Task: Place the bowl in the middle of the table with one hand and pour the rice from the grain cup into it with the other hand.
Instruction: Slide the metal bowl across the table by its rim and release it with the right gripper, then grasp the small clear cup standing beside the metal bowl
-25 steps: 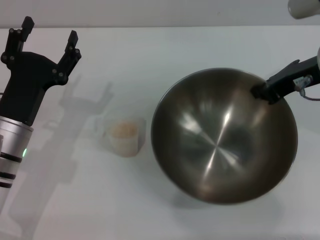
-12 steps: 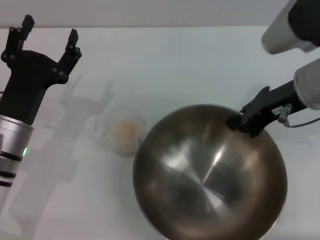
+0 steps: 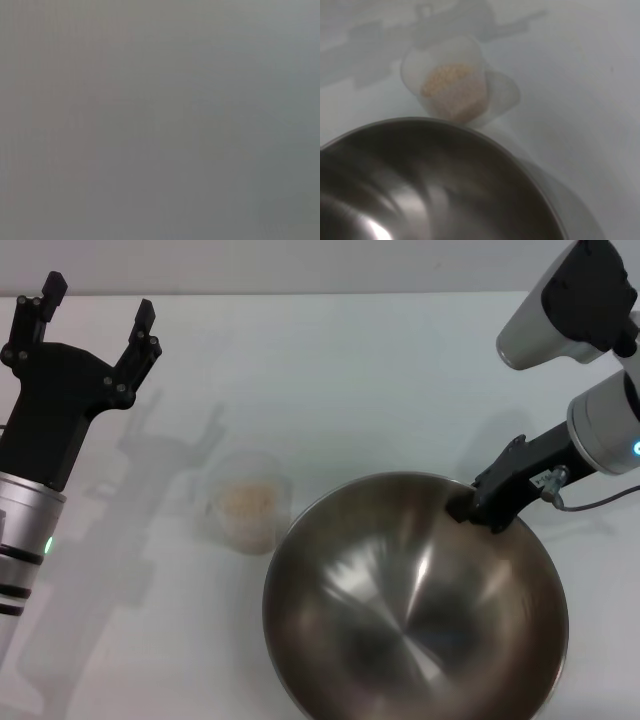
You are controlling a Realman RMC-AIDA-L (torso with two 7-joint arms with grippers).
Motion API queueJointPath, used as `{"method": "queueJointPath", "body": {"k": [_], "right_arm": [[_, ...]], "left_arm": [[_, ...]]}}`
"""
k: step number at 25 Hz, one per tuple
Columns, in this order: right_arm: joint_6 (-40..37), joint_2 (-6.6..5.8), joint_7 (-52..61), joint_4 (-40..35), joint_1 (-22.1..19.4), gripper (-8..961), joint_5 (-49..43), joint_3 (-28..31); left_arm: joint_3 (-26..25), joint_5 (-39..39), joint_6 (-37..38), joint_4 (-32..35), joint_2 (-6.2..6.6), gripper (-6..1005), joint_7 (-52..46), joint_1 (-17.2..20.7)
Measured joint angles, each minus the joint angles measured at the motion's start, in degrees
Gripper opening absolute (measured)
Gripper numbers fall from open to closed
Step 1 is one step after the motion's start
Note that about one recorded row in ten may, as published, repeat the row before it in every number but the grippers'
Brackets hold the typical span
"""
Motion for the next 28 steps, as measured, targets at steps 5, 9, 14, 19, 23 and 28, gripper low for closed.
{"method": "queueJointPath", "body": {"k": [5, 9, 14, 19, 23, 28], "right_arm": [[0.2, 0.01, 0.8, 0.9, 0.7, 5, -0.6, 0.0], [0.4, 0.02, 1.2, 0.8, 0.8, 68, -0.6, 0.0], [0.3, 0.01, 1.8, -0.1, 0.8, 229, -0.6, 0.0], [-0.1, 0.01, 2.4, -2.0, 0.7, 346, -0.8, 0.2], [-1.4, 0.02, 2.7, -5.9, 0.2, 430, -1.2, 0.3], [-8.6, 0.12, 2.2, -11.9, -1.3, 500, -1.1, 0.1]], "left_arm": [[0.0, 0.0, 0.1, 0.0, -0.05, 859, 0.0, 0.2], [0.0, 0.0, 0.2, 0.0, -0.06, 858, 0.0, 0.3], [0.0, 0.0, 0.3, 0.0, -0.06, 857, 0.0, 0.5], [0.0, 0.0, 0.7, 0.0, -0.06, 857, 0.0, 0.7], [0.0, 0.0, 1.1, 0.0, -0.05, 858, 0.0, 1.1], [0.0, 0.0, 1.2, 0.0, 0.02, 858, 0.0, 1.3]]}}
